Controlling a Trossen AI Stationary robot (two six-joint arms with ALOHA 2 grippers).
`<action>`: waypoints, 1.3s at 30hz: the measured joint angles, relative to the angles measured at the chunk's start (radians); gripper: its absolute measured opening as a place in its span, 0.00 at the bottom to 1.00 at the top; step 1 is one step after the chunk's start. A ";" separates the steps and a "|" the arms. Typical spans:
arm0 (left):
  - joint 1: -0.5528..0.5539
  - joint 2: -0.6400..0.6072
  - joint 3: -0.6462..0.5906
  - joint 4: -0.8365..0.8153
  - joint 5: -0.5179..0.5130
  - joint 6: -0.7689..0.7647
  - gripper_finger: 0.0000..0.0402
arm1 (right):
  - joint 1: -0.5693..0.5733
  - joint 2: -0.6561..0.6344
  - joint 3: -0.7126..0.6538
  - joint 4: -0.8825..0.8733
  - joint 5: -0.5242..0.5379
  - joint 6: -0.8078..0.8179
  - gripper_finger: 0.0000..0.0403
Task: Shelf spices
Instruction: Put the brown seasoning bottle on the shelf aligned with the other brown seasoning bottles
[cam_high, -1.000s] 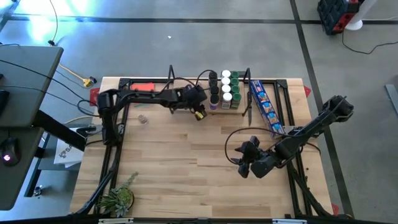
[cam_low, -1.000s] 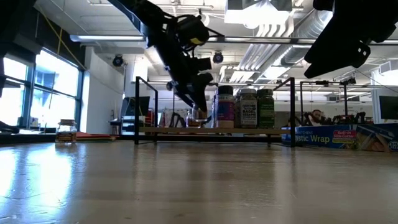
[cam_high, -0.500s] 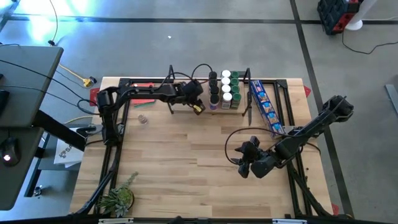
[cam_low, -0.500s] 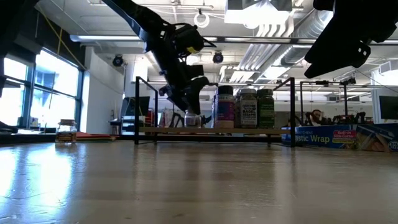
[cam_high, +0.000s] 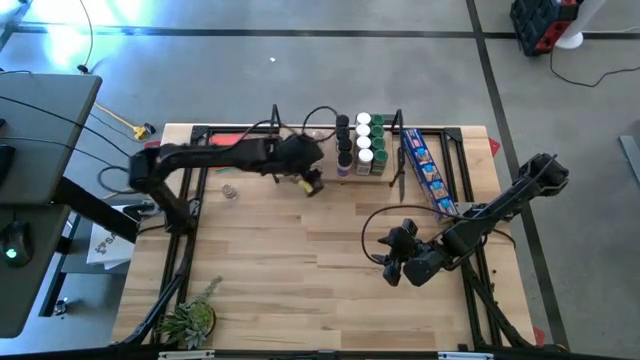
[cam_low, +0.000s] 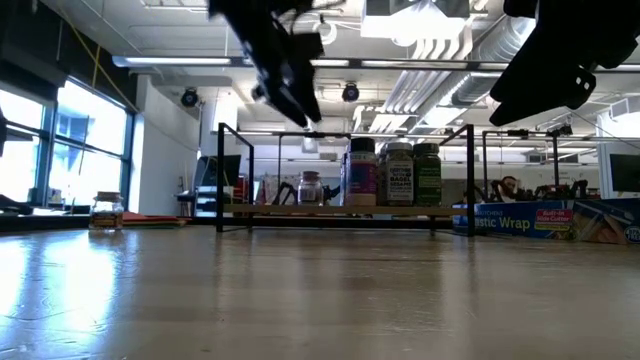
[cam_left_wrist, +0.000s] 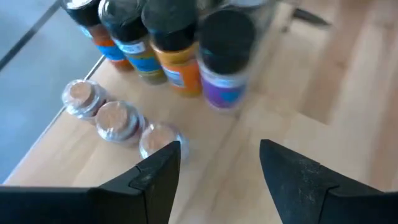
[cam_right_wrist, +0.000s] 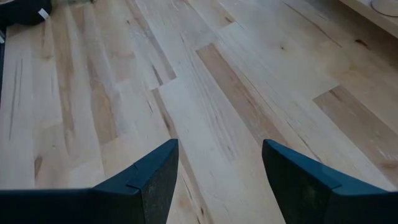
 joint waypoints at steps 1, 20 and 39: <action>-0.021 -0.030 0.001 -0.033 -0.010 0.000 0.54 | 0.000 0.000 0.000 0.000 -0.001 0.000 0.56; -0.202 -0.501 -0.414 -0.804 -0.177 -0.688 0.55 | 0.000 0.000 0.000 0.000 0.002 -0.019 0.56; 0.212 -0.511 -0.721 -0.427 -0.045 -0.374 0.75 | -0.005 0.000 0.000 0.000 0.002 -0.008 0.56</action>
